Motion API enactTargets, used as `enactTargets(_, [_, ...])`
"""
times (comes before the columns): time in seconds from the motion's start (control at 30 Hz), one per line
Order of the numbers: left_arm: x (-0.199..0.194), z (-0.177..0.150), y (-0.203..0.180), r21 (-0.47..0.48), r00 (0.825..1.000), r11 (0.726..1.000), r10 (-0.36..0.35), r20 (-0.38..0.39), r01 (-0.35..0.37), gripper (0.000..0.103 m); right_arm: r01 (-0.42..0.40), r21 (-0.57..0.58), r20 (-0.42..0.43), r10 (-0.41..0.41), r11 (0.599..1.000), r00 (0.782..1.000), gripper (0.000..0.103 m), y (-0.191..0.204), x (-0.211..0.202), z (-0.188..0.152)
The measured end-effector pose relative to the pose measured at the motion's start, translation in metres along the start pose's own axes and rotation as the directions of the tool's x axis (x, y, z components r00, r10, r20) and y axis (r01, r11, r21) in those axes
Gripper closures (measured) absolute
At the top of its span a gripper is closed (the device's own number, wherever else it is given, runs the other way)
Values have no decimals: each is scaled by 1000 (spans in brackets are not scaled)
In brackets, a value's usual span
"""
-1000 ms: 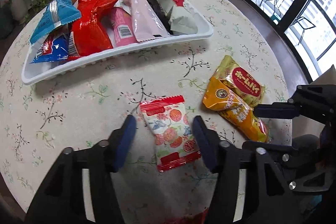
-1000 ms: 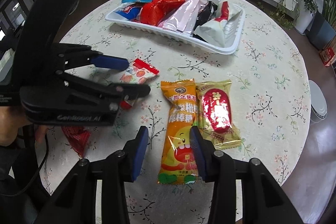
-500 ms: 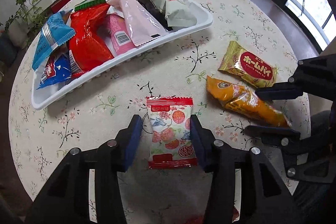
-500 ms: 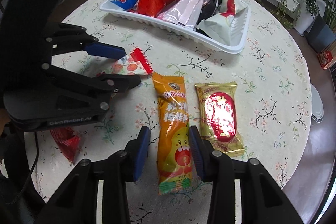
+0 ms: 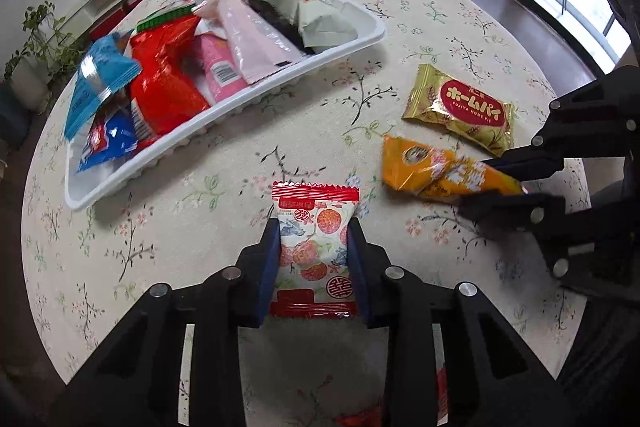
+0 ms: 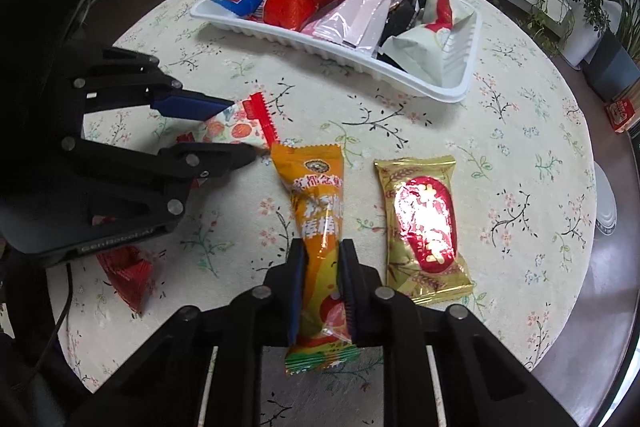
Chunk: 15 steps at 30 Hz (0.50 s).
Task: Organize snacks
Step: 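Close the left gripper on the strawberry packet while the right gripper grasps the orange bar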
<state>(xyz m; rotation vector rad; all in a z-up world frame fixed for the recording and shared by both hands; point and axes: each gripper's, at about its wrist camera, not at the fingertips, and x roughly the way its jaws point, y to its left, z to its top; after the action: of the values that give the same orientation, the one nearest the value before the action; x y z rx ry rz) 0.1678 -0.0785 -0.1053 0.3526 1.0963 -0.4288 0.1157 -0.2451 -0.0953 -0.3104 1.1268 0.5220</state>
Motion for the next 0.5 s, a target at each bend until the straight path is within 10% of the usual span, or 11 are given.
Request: enactTargets(0.5, [-82,-30,97,-281,952,928,-175,249,245,74,-216,183,208,177,959,962,89,-23,-63,7])
